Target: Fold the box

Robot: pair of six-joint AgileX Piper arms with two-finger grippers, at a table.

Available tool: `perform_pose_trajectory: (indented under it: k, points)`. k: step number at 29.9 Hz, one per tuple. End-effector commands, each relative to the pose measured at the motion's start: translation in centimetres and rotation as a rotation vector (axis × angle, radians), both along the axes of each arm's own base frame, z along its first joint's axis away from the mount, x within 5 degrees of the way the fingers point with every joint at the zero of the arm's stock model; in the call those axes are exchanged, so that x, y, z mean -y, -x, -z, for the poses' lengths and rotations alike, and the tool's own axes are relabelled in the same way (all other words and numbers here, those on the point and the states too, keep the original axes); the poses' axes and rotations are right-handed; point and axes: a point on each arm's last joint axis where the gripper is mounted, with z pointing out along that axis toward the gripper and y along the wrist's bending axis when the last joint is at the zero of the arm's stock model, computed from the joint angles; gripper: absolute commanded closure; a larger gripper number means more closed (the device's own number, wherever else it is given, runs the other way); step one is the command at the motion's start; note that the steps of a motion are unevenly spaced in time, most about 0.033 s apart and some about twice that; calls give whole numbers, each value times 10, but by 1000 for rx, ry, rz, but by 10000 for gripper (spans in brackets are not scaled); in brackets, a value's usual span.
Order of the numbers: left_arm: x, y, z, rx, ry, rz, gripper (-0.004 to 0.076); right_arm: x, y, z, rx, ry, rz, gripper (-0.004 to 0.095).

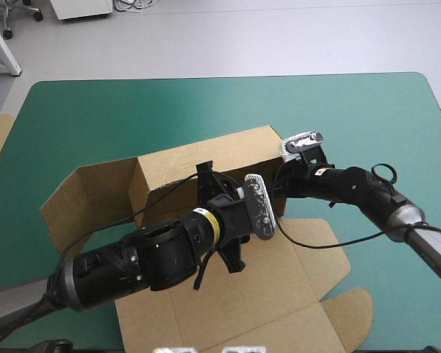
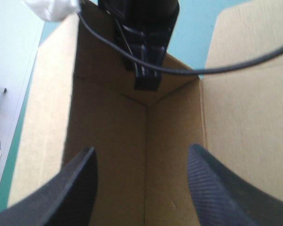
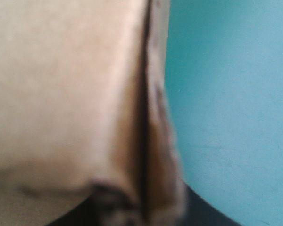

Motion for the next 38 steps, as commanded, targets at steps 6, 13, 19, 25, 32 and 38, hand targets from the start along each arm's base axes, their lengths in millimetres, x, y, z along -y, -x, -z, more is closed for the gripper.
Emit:
perform_pose_trajectory:
  k: [6, 13, 19, 25, 32, 38]
  points:
    - [-22, -12, -85, 114, 279, -58, 316, 1, 0, -24, 74, -57, 45, 921]
    - [-72, -56, -105, 15, 436, -272, 316, 2, 0, -25, 77, -56, 48, 921]
    - [-132, -89, -111, -36, 539, -456, 316, 3, -1, -24, 77, -46, 55, 921]
    - [-196, -112, -112, -98, 671, -607, 316, 7, -2, -23, 73, -33, 79, 921]
    - [-262, -120, -112, -128, 795, -732, 358, 22, -8, -22, 63, -27, 125, 921]
    - [-285, -135, -97, -206, 824, -809, 358, 21, -12, -36, 86, -31, 111, 921]
